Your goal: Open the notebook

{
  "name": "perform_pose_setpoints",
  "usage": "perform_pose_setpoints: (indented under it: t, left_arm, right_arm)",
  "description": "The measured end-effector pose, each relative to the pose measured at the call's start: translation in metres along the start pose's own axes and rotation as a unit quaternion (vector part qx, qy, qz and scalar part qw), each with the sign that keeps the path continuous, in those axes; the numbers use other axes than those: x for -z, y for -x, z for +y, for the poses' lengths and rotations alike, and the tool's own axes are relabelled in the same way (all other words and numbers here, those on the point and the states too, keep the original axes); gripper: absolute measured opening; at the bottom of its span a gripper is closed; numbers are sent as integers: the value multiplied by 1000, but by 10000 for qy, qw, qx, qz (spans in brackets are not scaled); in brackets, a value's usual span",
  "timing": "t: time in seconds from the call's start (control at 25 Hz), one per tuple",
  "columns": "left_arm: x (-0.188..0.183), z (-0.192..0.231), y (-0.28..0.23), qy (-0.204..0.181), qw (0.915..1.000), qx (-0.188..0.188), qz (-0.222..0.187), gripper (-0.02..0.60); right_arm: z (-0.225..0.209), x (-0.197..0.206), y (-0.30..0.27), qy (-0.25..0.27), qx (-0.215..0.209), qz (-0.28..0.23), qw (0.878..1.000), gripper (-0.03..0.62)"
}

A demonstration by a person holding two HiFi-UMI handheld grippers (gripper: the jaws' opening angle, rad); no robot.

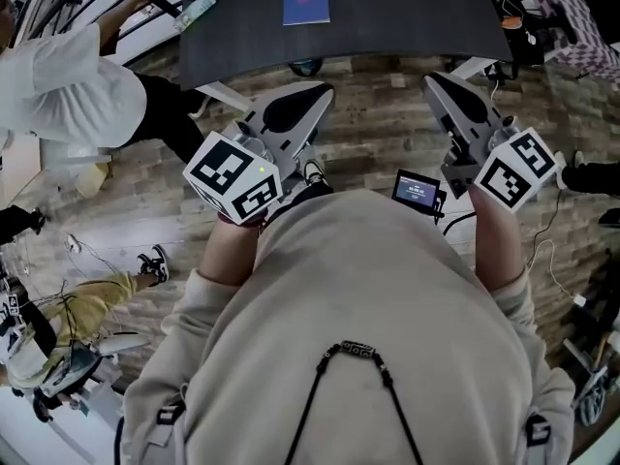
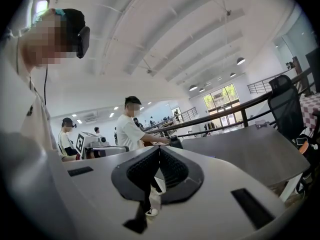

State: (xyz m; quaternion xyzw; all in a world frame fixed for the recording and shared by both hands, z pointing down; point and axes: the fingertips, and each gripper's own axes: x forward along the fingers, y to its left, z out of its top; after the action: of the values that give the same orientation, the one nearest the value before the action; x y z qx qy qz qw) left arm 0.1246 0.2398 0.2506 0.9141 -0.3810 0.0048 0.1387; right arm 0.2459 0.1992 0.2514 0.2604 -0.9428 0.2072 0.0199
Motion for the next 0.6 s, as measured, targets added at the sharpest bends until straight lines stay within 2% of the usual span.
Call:
perform_pose_setpoints:
  t: [0.2,0.6]
  left_arm:
    - [-6,28,-12,-27,9999,111,88,3]
    - [-24,94,6,-44,9999,128,72,3]
  right_arm:
    - [-12,-9,-28,0,44,44,10000,17]
    - [-11,-22,-90,-15,242,74,9997,17]
